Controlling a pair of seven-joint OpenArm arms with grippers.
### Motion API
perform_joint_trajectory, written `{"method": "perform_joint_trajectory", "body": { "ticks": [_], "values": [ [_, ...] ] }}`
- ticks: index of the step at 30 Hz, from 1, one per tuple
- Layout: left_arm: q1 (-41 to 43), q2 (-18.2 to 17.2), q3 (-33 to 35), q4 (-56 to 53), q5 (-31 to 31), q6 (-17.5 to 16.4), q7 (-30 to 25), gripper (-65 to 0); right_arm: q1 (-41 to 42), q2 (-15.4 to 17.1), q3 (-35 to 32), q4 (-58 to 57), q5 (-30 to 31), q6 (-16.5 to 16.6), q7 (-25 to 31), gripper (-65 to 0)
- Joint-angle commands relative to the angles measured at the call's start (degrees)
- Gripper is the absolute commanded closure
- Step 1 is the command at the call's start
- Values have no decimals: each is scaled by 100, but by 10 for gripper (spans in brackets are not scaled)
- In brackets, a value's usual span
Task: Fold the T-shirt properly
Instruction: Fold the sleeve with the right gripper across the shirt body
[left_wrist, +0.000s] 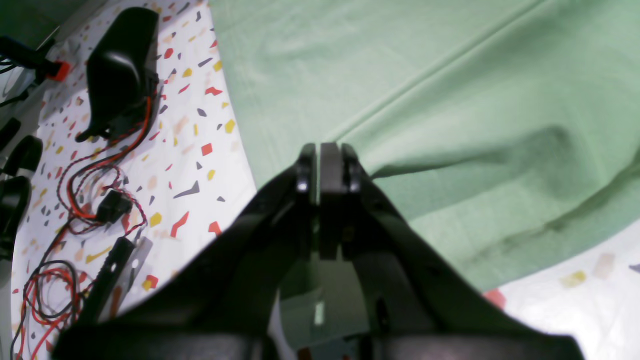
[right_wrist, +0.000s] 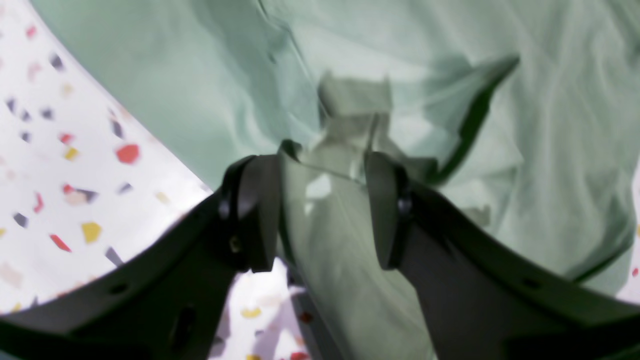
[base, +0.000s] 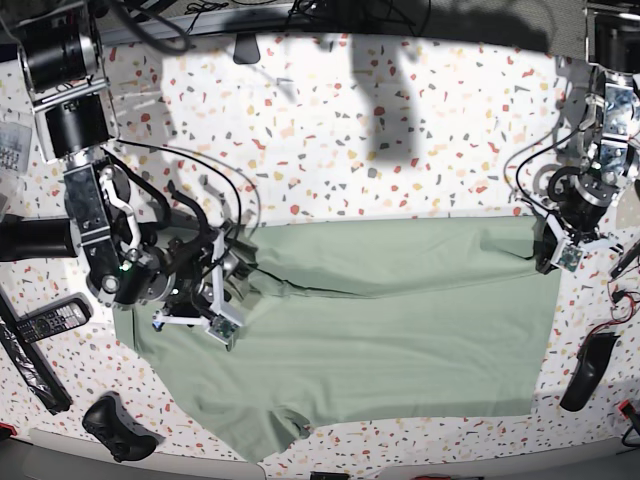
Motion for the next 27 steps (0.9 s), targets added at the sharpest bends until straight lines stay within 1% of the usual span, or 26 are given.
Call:
{"method": "perform_joint_trajectory", "body": {
  "ticks": [1, 3, 5, 9, 16, 18, 21, 24, 25, 27],
  "values": [
    [-98, -94, -46, 70, -39, 61, -155, 0, 127, 2, 50, 57, 26, -57, 146, -278],
    [-101, -94, -46, 70, -39, 61, -153, 0, 127, -118, 50, -92, 24, -109, 140, -278],
    [-98, -94, -46, 70, -39, 61, -153, 0, 129, -232, 50, -313, 20, -258, 160, -277],
    [-101, -94, -46, 70, -39, 61, -155, 0, 127, -382, 50, -706, 7, -435, 361, -277],
    [-101, -94, -46, 70, -39, 63, -155, 0, 160, -398, 50, -748, 7, -450, 678, -275],
    [-101, -96, -46, 70, -39, 61, -155, 0, 157, -400, 50, -750, 4, -612, 748, -273],
    [-101, -96, -46, 70, -39, 63, -155, 0, 160, -398, 50, -750, 4, -815, 813, -202],
    [-101, -96, -46, 70, -39, 61, -155, 0, 160, -398, 50, -750, 4, -837, 968, -144],
    [-101, -96, -46, 68, -39, 61, -155, 0, 160, -398, 50, -750, 4, -837, 1054, -109],
    [-101, -94, -46, 70, -39, 61, -155, 0, 162, -398, 50, -750, 4, -837, 1207, -4]
  ]
}}
